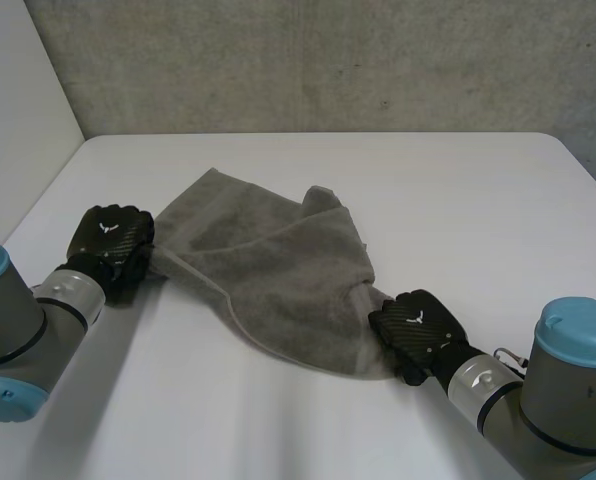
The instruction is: Fold the towel.
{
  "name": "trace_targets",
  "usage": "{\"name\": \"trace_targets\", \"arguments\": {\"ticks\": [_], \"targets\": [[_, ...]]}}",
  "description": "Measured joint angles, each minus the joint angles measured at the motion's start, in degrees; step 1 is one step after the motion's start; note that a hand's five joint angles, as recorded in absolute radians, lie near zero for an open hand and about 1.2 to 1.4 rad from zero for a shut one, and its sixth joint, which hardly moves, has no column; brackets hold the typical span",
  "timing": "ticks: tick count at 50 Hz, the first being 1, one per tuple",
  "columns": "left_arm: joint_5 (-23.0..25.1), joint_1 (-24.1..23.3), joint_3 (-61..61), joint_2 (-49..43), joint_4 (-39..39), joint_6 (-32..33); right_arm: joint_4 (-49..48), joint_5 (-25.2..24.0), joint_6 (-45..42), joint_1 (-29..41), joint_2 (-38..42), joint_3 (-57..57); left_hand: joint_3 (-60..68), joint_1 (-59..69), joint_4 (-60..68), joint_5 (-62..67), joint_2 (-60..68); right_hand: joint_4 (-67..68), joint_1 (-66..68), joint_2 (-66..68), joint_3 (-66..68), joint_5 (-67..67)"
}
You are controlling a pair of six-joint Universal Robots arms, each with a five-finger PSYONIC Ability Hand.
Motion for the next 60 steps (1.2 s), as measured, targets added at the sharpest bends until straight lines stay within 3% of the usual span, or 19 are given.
{"name": "trace_targets", "arguments": {"ticks": [6, 30, 33, 38, 40, 49, 60], "targets": [[0.0, 0.0, -0.1, 0.1, 0.0, 0.0, -0.7, 0.0, 1.0, 0.0, -0.9, -0.1, 0.0, 0.0, 0.0, 0.0, 0.0, 5.1, 6.7, 4.2, 5.4, 9.5], [0.0, -0.1, -0.2, 0.6, -0.2, -0.1, -0.2, 0.3, 8.4, -1.4, -6.8, -1.5, -0.9, -0.1, -1.9, -0.2, -1.9, 5.4, 6.7, 4.3, 5.6, 9.5], [0.0, -0.2, -0.3, 1.0, -0.3, -0.2, 0.7, 0.3, 10.0, -2.6, -8.8, -2.2, -9.9, -7.6, -11.1, -8.7, -11.5, 5.4, 6.7, 4.3, 5.7, 9.5], [1.1, -1.0, -1.0, 1.9, -0.5, 0.0, 2.4, 0.4, 12.5, -6.9, -11.9, -2.6, -38.8, -36.5, -40.1, -38.6, -38.9, 5.4, 6.7, 4.3, 5.7, 9.5], [1.9, -1.3, -1.1, 1.9, -0.5, 0.0, 2.7, 0.4, 12.9, -8.2, -12.4, -2.6, -43.5, -40.5, -44.6, -44.0, -43.8, 5.4, 6.7, 4.3, 5.7, 9.5], [5.5, -1.1, -0.5, -0.5, -0.5, 1.5, 2.8, 1.1, 12.8, -12.4, -12.6, -3.0, -46.3, -43.3, -47.5, -47.9, -47.4, 5.4, 6.7, 4.3, 5.7, 9.5], [5.4, -0.6, 0.1, -2.1, -0.6, 7.1, 2.5, 1.3, 12.4, -15.7, -12.1, -3.6, -48.0, -44.8, -49.1, -49.7, -49.1, 5.4, 6.7, 4.3, 5.7, 9.5]]}}
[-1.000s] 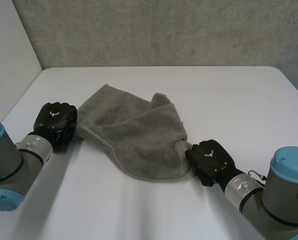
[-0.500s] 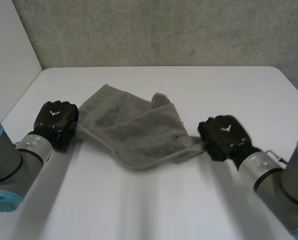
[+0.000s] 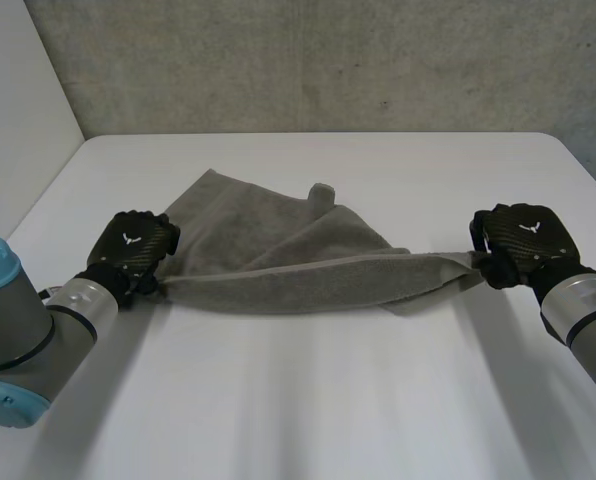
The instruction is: Fold the towel.
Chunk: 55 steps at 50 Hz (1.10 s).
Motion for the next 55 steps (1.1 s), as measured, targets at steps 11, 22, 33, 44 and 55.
{"name": "trace_targets", "arguments": {"ticks": [11, 22, 33, 44, 55], "targets": [[-0.6, 0.0, 0.1, 0.0, -0.1, 1.5, -0.1, 1.0, 0.0, -1.5, 0.0, -0.1, 0.0, 0.0, 0.0, 0.4, 0.0, 0.0, 0.0, 0.0, 0.0, 0.0], [-2.7, 0.2, 0.9, 1.3, -2.6, 1.5, 0.2, 4.1, 0.1, -1.4, -0.5, -0.5, 48.0, 44.5, 48.8, 47.7, 48.6, 0.0, 0.0, 0.0, 0.1, 0.0], [-3.2, -0.1, 9.2, 14.9, -15.2, -1.7, 14.3, 2.6, 0.9, -0.7, -11.6, -14.2, 48.0, 44.7, 48.9, 48.2, 48.6, 0.2, 0.0, 0.0, 0.1, 0.0], [-2.6, 0.0, 29.6, 27.2, -27.0, -15.6, 46.9, -0.8, -0.9, -0.9, -9.4, -48.5, 48.0, 44.8, 49.1, 48.9, 48.6, 0.2, 0.0, 0.0, 0.1, 0.2], [-2.7, 0.3, 37.9, 13.1, -38.6, -17.2, 61.2, 1.7, -13.2, 4.6, 7.2, -62.9, 48.0, 44.8, 49.1, 49.2, 48.6, 0.2, 0.0, 0.0, 0.2, 0.3]]}}
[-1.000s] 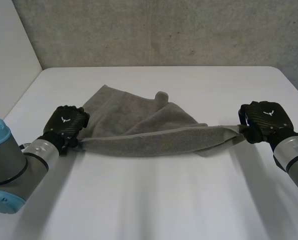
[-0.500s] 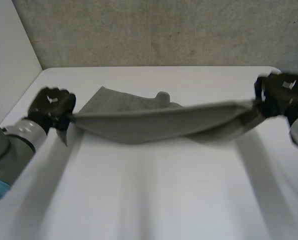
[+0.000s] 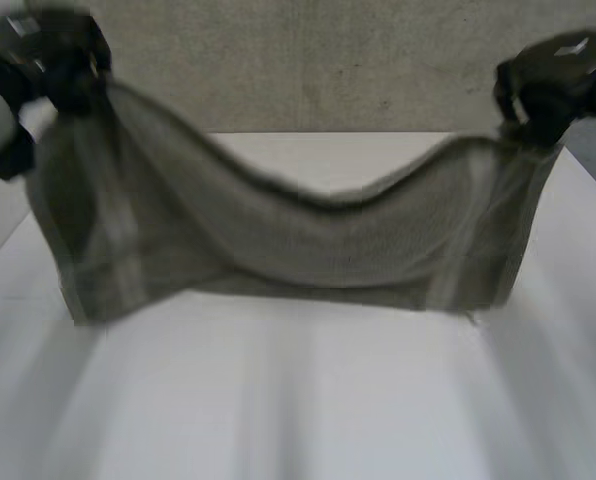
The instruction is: Fold the towel.
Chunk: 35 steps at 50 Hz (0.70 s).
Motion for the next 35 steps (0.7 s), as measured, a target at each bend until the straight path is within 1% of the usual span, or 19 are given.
{"name": "trace_targets", "arguments": {"ticks": [5, 8, 9, 12, 13, 16, 17, 20, 24, 29, 32, 35], "targets": [[-0.2, -0.4, 2.8, -9.8, -0.5, 2.2, -1.3, 4.5, -3.1, 2.7, 7.1, -3.8, 0.0, 0.0, 0.0, 0.0, 0.0, 0.0, 0.0, 0.0, 0.0, 0.0], [-0.5, -0.6, 7.6, -16.5, 1.0, 4.2, -5.6, 9.0, -3.7, 5.2, 12.6, -9.8, 0.0, 0.0, 0.0, 0.0, 0.0, 0.0, 0.0, 0.0, 0.0, 0.0], [-0.6, -0.6, 8.7, -17.4, 1.5, 4.4, -6.6, 9.7, -3.7, 5.6, 13.5, -11.0, 0.0, 0.0, 0.0, 0.0, 0.0, 0.0, 0.0, 0.0, 0.0, 0.0], [-1.9, -0.8, 16.4, -22.0, 6.1, 5.3, -14.4, 13.2, -3.3, 7.7, 17.8, -18.7, 0.0, 0.0, 0.0, 0.0, 0.0, 0.0, 0.0, 0.0, 0.0, 0.0], [-2.3, -0.8, 17.7, -22.5, 7.1, 5.3, -15.7, 13.6, -3.2, 7.9, 18.2, -19.7, 0.0, 0.0, 0.0, 0.0, 0.0, 0.0, 0.0, 0.0, 0.0, 0.0], [-5.2, -1.0, 25.4, -24.0, 14.2, 4.5, -24.9, 15.0, -1.9, 8.7, 19.9, -25.6, 0.0, 0.0, 0.0, 0.0, 0.0, 0.0, 0.0, 0.0, 0.0, 0.0], [-5.9, -1.0, 26.7, -24.0, 15.8, 4.2, -26.2, 15.1, -1.7, 8.8, 20.0, -26.3, 0.0, 0.0, 0.0, 0.0, 0.0, 0.0, 0.0, 0.0, 0.0, 0.0], [-8.9, -1.1, 31.8, -23.0, 23.4, 1.6, -35.4, 15.3, 1.0, 8.9, 19.4, -29.4, 0.0, 0.0, 0.0, 0.0, 0.0, 0.0, 0.0, 0.0, 0.0, 0.0], [-10.7, -1.2, 34.7, -20.4, 31.6, -2.7, -42.8, 14.9, 4.5, 8.8, 17.6, -30.6, 0.0, 0.0, 0.0, 0.0, 0.1, 0.0, 0.0, 0.0, 0.0, 0.0], [-9.2, -1.2, 33.9, -18.5, 36.4, -6.7, -44.1, 12.7, 6.5, 8.7, 16.3, -30.1, 0.1, 0.0, 0.0, 0.0, 0.2, 0.0, 0.0, 0.0, 0.0, 0.0], [-7.3, -1.2, 31.6, -18.2, 37.2, -7.8, -42.0, 10.6, 6.8, 8.6, 16.4, -29.4, 0.2, 0.0, 0.0, 0.0, 0.2, 0.0, 0.0, 0.0, 0.0, 0.0], [-4.7, -0.9, 25.8, -18.8, 37.4, -8.2, -37.7, 7.5, 6.7, 8.6, 17.4, -28.6, 0.2, 0.0, 0.0, 0.0, 0.2, 0.0, 0.0, 0.0, 0.0, 0.0]]}}
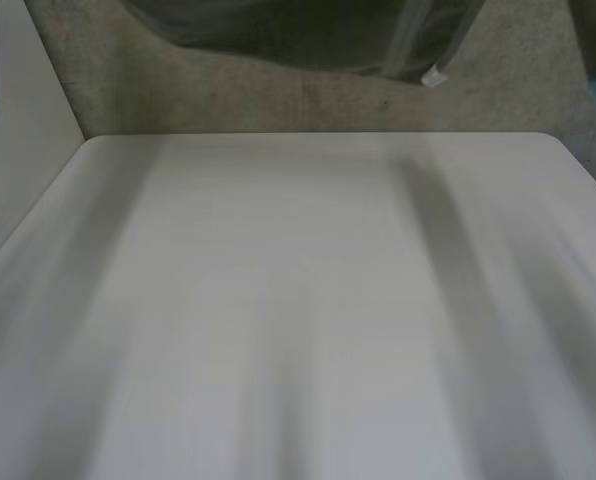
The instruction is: Fold the towel.
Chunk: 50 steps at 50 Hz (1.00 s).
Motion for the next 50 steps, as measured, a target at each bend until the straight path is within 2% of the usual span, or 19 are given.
{"name": "trace_targets", "arguments": {"ticks": [9, 13, 16, 23, 27, 31, 34, 35, 39, 45, 50], "targets": [[2.5, 2.0, -17.7, -4.2, 0.6, 0.9, 12.0, -6.6, -2.7, -0.1, 5.1, 6.2, 0.0, 0.0, 0.0, 0.0, 0.0, 0.0, 0.0, 0.0, 0.0, 0.0], [3.9, 2.9, -25.2, -7.7, 1.3, 2.4, 13.9, -7.5, -7.5, -0.1, 6.8, 16.0, 0.0, 0.0, 0.0, 0.0, 0.0, 0.0, 0.0, 0.0, 0.0, 0.0], [5.2, 3.3, -28.8, -9.8, 1.5, 4.9, 12.9, -7.4, -11.1, -0.1, 7.5, 23.0, 0.0, 0.0, 0.0, 0.0, 0.0, 0.0, 0.0, 0.0, 0.0, 0.0], [7.3, 4.0, -36.0, -13.0, 1.4, 15.8, 7.8, -5.2, -20.1, 0.1, 8.5, 38.5, 0.0, 0.0, 0.0, 0.0, 0.0, 0.0, 0.0, 0.0, 0.0, 0.0], [7.4, 4.2, -39.3, -12.7, 1.3, 21.4, 6.3, -3.5, -19.9, -0.6, 5.0, 44.0, 0.0, 0.0, 0.0, 0.0, 0.0, 0.0, 0.0, 0.0, 0.0, 0.0], [7.2, 4.7, -41.4, -11.8, 1.5, 24.0, 5.2, -3.0, -16.5, -2.3, 0.1, 48.1, 0.0, 0.0, 0.0, 0.0, 0.0, 0.0, 0.0, 0.0, 0.0, 0.0], [6.8, 5.1, -42.7, -10.8, 2.1, 24.9, 4.2, -3.0, -12.2, -4.7, -5.1, 52.2, -7.5, -4.1, -8.4, -4.6, -8.0, 0.0, 0.0, 0.0, 0.0, 0.0], [6.6, 5.2, -43.0, -10.5, 2.4, 25.0, 3.9, -3.1, -11.1, -5.3, -6.4, 53.5, -15.1, -12.5, -16.2, -13.0, -16.7, 0.0, 0.0, 0.0, 0.0, 0.0], [4.9, 5.4, -43.4, -10.2, 3.6, 24.9, 2.7, -3.2, -8.6, -7.2, -9.7, 57.5, -34.8, -32.5, -35.8, -33.8, -35.6, 0.0, 0.0, 0.0, 0.0, 0.3], [-0.2, 5.5, -43.5, -10.6, 4.7, 24.7, 0.5, -3.1, -7.5, -9.2, -11.4, 62.3, -46.6, -43.8, -47.4, -47.1, -47.2, 0.0, 0.0, 0.0, 0.0, 0.3], [-3.4, 5.4, -43.7, -11.1, 4.5, 24.7, -2.0, -2.8, -7.4, -10.5, -11.3, 65.1, -45.9, -42.9, -47.3, -46.3, -46.5, 0.0, 0.0, 0.0, 0.0, 0.3]]}}
